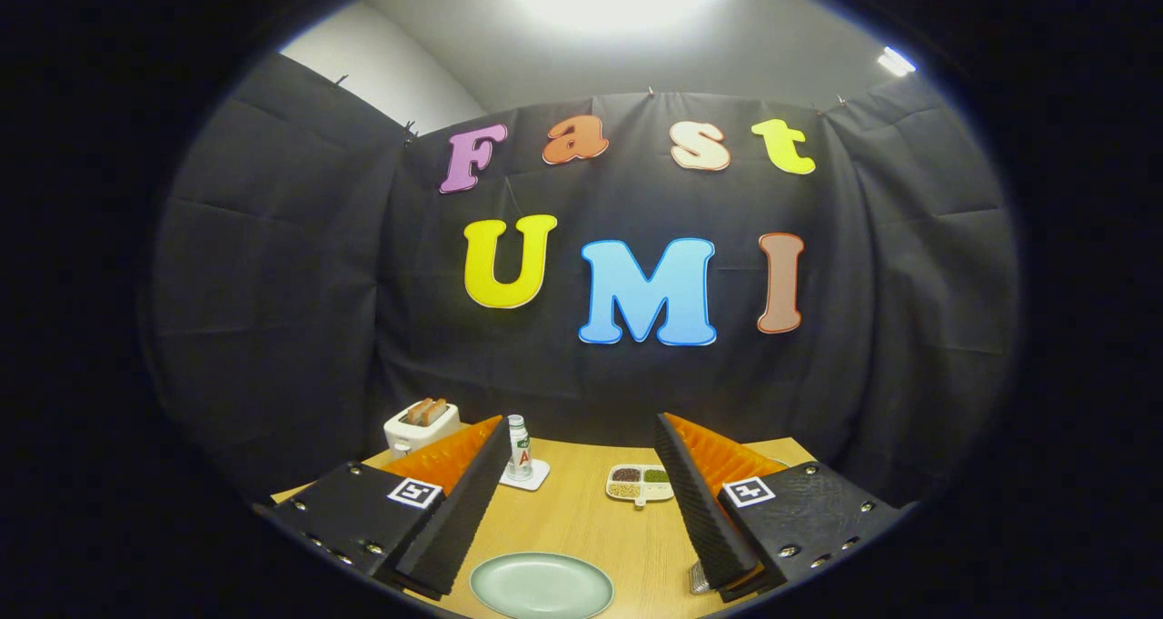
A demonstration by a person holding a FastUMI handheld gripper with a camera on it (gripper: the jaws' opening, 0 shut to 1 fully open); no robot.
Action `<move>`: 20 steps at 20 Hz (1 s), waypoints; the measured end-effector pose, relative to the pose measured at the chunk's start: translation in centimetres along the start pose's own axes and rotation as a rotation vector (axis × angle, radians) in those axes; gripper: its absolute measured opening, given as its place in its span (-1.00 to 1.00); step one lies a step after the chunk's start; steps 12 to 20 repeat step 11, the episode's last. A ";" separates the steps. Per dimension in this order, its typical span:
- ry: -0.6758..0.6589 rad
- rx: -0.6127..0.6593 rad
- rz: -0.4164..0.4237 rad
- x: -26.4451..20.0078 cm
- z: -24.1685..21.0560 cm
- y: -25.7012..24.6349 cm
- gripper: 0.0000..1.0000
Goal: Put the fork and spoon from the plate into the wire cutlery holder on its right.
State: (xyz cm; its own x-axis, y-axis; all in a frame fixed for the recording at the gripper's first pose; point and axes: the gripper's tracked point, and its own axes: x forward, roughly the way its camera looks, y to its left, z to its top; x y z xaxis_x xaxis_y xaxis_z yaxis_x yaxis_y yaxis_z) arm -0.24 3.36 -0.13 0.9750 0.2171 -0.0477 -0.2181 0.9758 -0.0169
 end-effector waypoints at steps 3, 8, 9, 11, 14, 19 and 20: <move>-0.002 -0.007 0.031 -0.7 0.0 1.0 0.93; -0.010 -0.029 0.045 -0.3 0.1 1.4 0.93; -0.007 -0.036 0.045 -0.3 0.2 1.7 0.94; -0.011 -0.051 0.038 -0.1 0.5 1.9 0.94; -0.011 -0.051 0.038 -0.1 0.5 1.9 0.94; -0.011 -0.051 0.038 -0.1 0.5 1.9 0.94; -0.011 -0.051 0.038 -0.1 0.5 1.9 0.94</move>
